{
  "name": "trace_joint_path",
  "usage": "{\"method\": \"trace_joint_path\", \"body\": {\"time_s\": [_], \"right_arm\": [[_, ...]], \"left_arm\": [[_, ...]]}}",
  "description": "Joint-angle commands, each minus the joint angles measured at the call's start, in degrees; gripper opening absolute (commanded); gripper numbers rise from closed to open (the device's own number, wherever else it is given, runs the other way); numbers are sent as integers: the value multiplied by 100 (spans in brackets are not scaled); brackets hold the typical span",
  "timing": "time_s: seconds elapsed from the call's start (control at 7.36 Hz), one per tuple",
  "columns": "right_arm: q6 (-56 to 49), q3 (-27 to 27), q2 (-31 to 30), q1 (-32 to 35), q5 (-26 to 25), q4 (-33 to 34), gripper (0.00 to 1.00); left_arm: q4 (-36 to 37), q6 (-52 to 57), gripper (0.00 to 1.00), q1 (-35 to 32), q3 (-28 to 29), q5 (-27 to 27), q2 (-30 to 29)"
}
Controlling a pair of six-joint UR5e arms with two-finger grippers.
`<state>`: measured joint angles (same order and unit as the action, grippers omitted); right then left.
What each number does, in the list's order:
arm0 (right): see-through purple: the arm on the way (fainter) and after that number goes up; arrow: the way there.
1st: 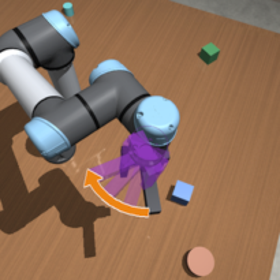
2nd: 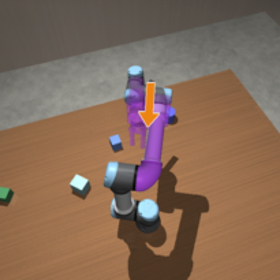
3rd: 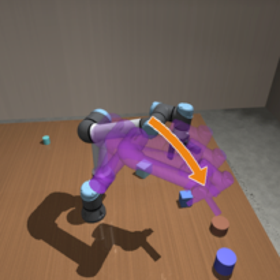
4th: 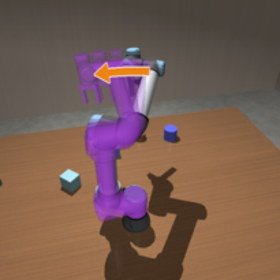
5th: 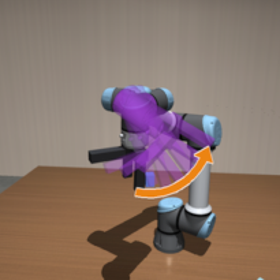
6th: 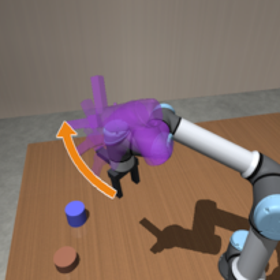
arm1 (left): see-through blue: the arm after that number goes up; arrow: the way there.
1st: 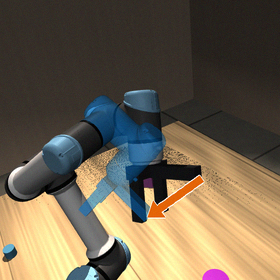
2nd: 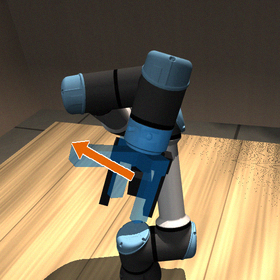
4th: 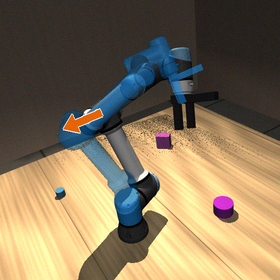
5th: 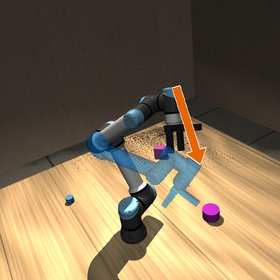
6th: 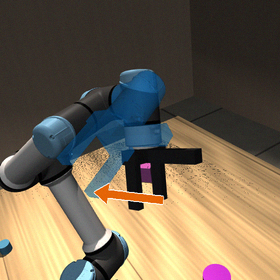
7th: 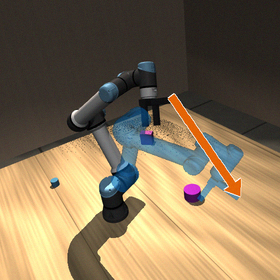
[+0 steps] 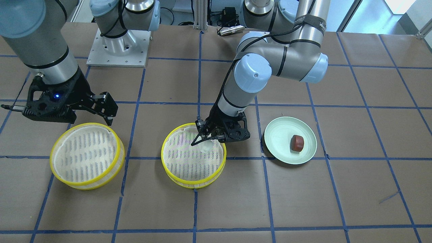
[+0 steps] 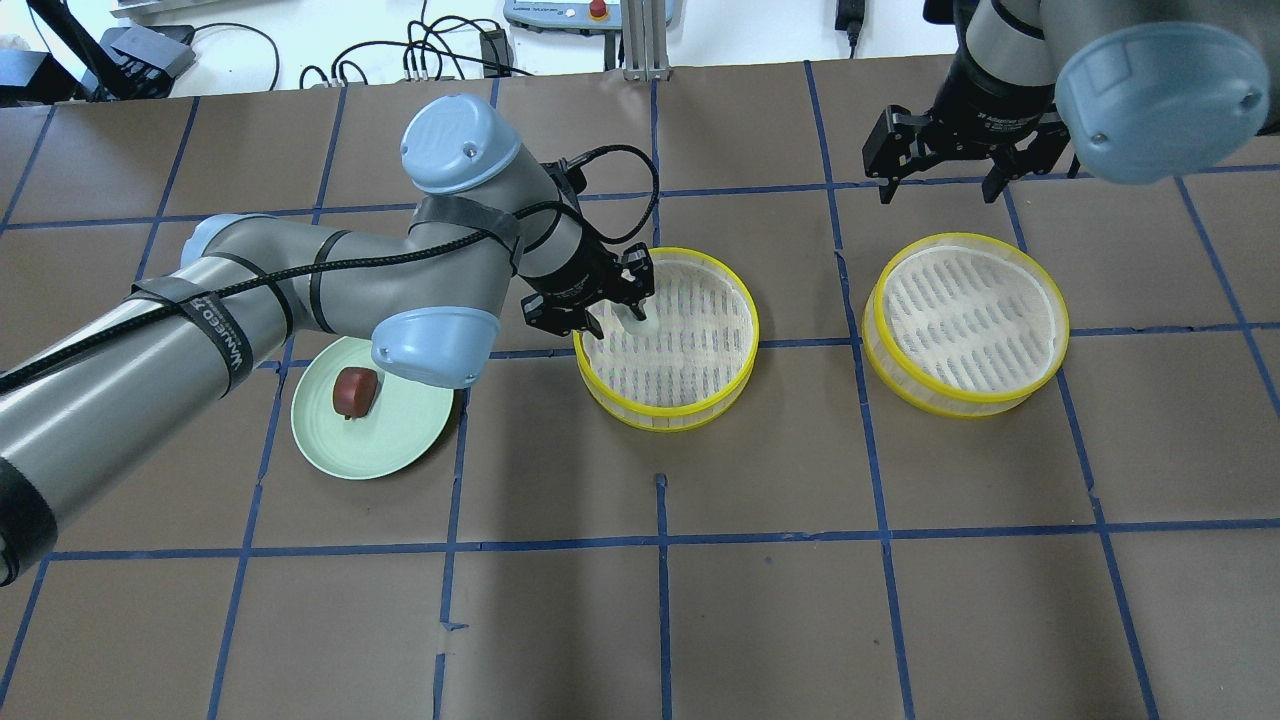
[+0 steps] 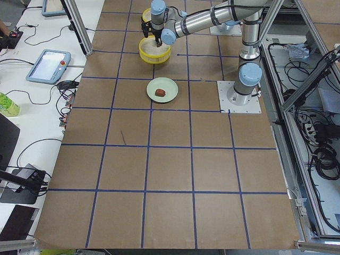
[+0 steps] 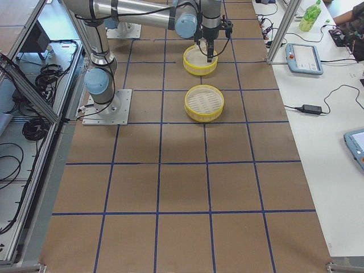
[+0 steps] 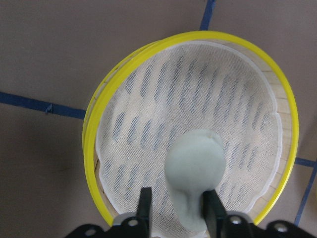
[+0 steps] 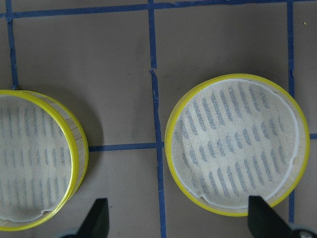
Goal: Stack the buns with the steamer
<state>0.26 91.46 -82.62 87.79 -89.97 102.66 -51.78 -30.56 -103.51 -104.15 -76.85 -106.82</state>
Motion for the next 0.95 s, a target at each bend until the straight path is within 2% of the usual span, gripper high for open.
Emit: {"method": "trace_joint_path", "body": {"time_s": [0.0, 0.27, 0.41, 0.54, 0.68, 0.81], "right_arm": [[-61, 13, 70, -51, -20, 8, 100], [-340, 48, 96, -340, 15, -44, 100], [-639, 30, 105, -690, 50, -53, 100], [-981, 48, 340, -945, 41, 25, 100], [-1158, 39, 595, -1113, 33, 96, 100], [-1404, 143, 737, -1385, -11, 410, 100]], "left_arm": [[-347, 146, 100, 68, 44, -1072, 135], [-403, 270, 100, 77, 78, -1060, 30], [-420, 653, 100, 112, 62, -1164, 99], [-577, 1135, 100, 417, -104, -1592, 100], [-788, 1358, 100, 959, -245, -1674, 117], [-798, 2378, 100, 1382, -507, -1693, 161]]}}
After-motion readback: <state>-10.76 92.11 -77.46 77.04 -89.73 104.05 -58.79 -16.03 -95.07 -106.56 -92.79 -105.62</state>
